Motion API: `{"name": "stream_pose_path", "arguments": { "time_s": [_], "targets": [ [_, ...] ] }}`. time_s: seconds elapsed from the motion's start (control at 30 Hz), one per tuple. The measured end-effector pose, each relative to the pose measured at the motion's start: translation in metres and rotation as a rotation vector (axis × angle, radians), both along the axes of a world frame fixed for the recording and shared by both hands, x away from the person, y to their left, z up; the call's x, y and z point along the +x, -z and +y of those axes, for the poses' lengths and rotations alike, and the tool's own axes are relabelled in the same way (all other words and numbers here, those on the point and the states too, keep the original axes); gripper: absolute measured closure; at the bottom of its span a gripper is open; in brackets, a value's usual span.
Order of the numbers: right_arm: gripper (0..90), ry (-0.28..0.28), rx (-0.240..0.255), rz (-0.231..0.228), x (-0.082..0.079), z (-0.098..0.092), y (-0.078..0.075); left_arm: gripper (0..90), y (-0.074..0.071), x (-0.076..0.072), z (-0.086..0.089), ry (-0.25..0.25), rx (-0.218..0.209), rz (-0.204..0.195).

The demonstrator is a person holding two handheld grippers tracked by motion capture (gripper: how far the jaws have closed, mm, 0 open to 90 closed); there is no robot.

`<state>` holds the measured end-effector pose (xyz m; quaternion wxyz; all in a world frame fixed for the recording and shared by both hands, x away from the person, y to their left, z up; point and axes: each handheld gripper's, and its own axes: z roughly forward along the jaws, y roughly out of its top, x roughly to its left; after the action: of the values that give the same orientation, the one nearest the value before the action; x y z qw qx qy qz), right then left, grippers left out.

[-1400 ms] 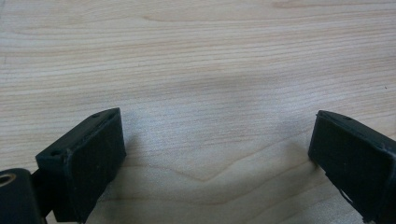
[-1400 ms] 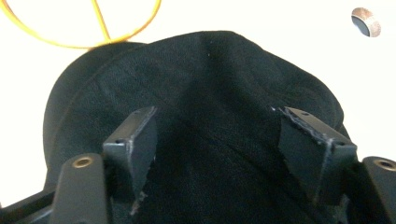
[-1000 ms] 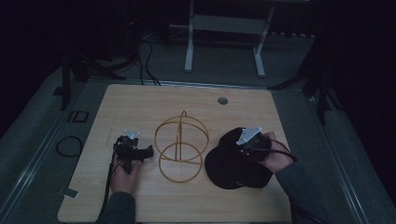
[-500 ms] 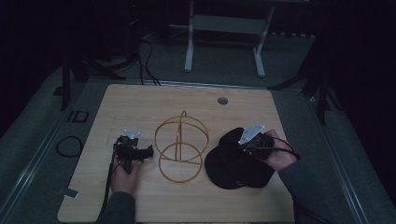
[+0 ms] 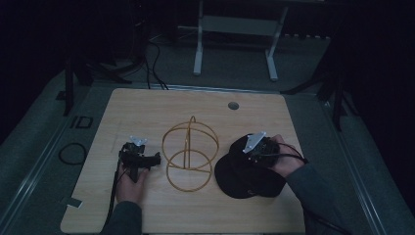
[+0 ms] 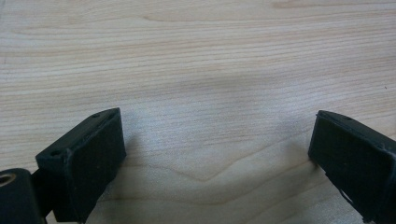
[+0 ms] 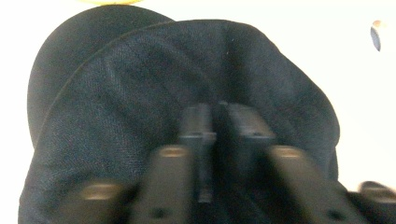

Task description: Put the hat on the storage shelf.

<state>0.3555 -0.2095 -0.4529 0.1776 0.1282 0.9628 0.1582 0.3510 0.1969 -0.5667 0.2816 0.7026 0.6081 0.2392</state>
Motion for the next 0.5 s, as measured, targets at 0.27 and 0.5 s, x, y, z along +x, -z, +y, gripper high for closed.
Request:
{"name": "stream_pose_path", "arguments": {
  "time_s": [0.27, 0.5],
  "targets": [
    [88.8, -0.028, 0.009, -0.009, -0.002, 0.001, -0.015, 3.4, 0.0, 0.0, 0.0, 0.0, 0.0, 0.0],
    [88.8, -0.042, 0.061, 0.002, -0.002, -0.005, -0.033, 3.4, 0.0, 0.0, 0.0, 0.0, 0.0, 0.0]
  ]
}}
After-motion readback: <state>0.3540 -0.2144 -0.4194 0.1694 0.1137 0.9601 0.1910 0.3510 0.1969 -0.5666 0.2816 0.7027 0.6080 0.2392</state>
